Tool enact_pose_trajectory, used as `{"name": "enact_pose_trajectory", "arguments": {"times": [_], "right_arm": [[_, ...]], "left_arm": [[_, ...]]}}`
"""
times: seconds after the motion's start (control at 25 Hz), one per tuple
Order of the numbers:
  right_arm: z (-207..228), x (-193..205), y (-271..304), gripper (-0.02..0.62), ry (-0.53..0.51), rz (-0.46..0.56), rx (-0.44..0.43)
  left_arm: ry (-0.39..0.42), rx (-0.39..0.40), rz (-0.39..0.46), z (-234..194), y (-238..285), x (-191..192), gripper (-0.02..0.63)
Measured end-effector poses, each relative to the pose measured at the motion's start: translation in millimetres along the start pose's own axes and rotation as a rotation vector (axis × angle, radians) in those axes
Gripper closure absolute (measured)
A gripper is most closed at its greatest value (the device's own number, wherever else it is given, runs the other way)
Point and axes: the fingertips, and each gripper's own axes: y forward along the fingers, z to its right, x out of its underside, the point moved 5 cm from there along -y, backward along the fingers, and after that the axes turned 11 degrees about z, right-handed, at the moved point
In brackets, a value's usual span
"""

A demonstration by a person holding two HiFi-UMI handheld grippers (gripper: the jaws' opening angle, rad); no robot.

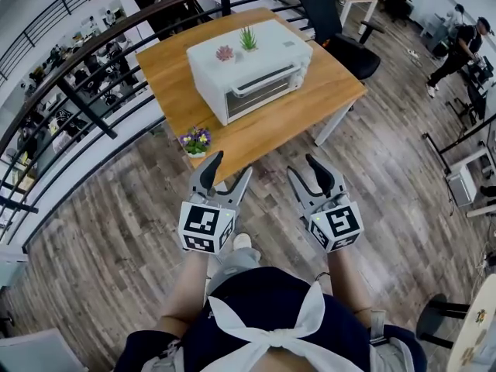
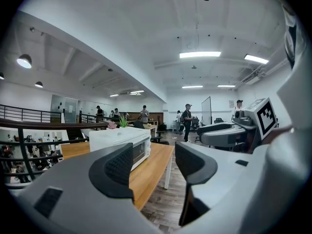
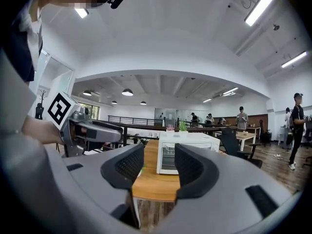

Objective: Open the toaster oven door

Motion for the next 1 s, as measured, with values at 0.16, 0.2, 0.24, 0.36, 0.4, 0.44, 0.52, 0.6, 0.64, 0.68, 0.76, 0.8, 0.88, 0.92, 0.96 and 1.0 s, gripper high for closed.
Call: {"name": "enact_pose_trajectory", "arguments": {"times": [0.16,0.2,0.24,0.36,0.4,0.44,0.52,0.6,0.64,0.68,0.76,0.8,0.88,0.92,0.96,1.0], "right_arm": [[0,7,22,0.407,-0.014,-0.025,0.005],[0,9,27,0.407,-0.017,-0.030,0.006],[0,12,32,0.407,-0.020,-0.035,0.009],[2,19,46,0.407,-0.029,-0.049,0.023],[2,21,51,0.407,-0.030,-0.052,0.027],[2,22,55,0.407,-0.033,-0.055,0.030],[3,24,61,0.407,-0.040,-0.064,0.034],[4,27,65,0.407,-0.045,-0.075,0.036],[5,29,66,0.407,-0.047,-0.081,0.039],[6,30,67,0.407,-0.048,-0.086,0.044],[9,32,71,0.407,-0.049,-0.092,0.053],[11,33,73,0.407,-0.052,-0.094,0.056],[15,35,78,0.407,-0.058,-0.099,0.059],[18,37,80,0.407,-0.060,-0.102,0.059],[22,39,82,0.407,-0.062,-0.106,0.061],[26,41,85,0.407,-0.064,-0.111,0.064]], "left_arm": [[0.012,0.020,-0.016,-20,10,2,0.345],[0.016,0.026,-0.019,-25,12,3,0.345],[0.018,0.033,-0.020,-30,15,5,0.345],[0.022,0.056,-0.027,-44,24,9,0.345],[0.025,0.063,-0.032,-49,27,10,0.345],[0.030,0.068,-0.038,-54,30,11,0.345],[0.037,0.074,-0.049,-61,35,13,0.345],[0.040,0.082,-0.058,-65,39,15,0.345],[0.042,0.087,-0.061,-67,40,16,0.345],[0.045,0.092,-0.064,-68,42,17,0.345],[0.050,0.097,-0.070,-72,46,19,0.345],[0.051,0.097,-0.073,-75,48,20,0.345],[0.050,0.095,-0.080,-80,53,23,0.345],[0.050,0.094,-0.084,-82,55,24,0.345],[0.052,0.093,-0.088,-83,58,26,0.345],[0.054,0.091,-0.093,-85,60,27,0.345]]}}
